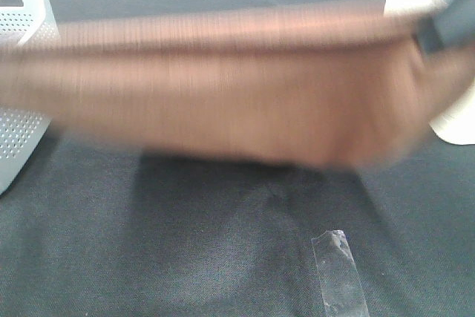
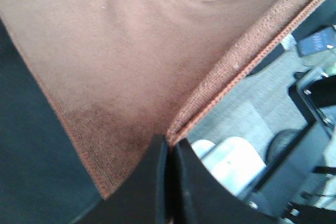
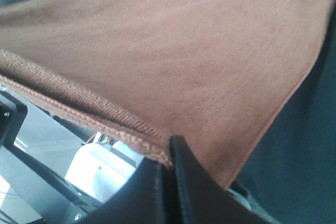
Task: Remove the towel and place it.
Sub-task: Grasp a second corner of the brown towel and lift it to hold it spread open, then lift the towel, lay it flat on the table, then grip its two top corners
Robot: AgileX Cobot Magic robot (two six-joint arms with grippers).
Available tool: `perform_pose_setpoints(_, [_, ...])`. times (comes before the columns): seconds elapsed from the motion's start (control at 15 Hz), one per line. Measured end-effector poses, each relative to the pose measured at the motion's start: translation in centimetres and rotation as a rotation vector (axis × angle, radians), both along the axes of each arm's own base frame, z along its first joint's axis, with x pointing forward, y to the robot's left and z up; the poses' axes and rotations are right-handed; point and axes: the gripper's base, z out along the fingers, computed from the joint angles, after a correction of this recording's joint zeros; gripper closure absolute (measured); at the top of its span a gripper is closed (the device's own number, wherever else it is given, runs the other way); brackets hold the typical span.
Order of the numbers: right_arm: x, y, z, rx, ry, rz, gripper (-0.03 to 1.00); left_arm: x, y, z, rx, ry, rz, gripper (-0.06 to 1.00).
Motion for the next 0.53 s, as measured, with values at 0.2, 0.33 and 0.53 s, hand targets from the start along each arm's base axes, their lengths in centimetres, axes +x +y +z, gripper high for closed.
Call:
perform_pose_setpoints(0.2, [-2.1,-0.8,-0.6,0.011,-0.004,-0.011,0.97,-1.0,-0.1,-2.6,-0.038,0.097,-0.003,0.94])
perform_pose_setpoints(0.33, [-3.0,-1.1,-1.5,0.007,0.012,-0.015,0.97,-1.3,-0.3,-3.8,-0.056,0.145,0.001,0.94])
perform_pose_setpoints(0.53, [-4.1,-1.6,-4.1,-0.018,0.077,-0.016,0.97,-1.9,-0.3,-6.4,-0.058,0.243,0.008,0.94])
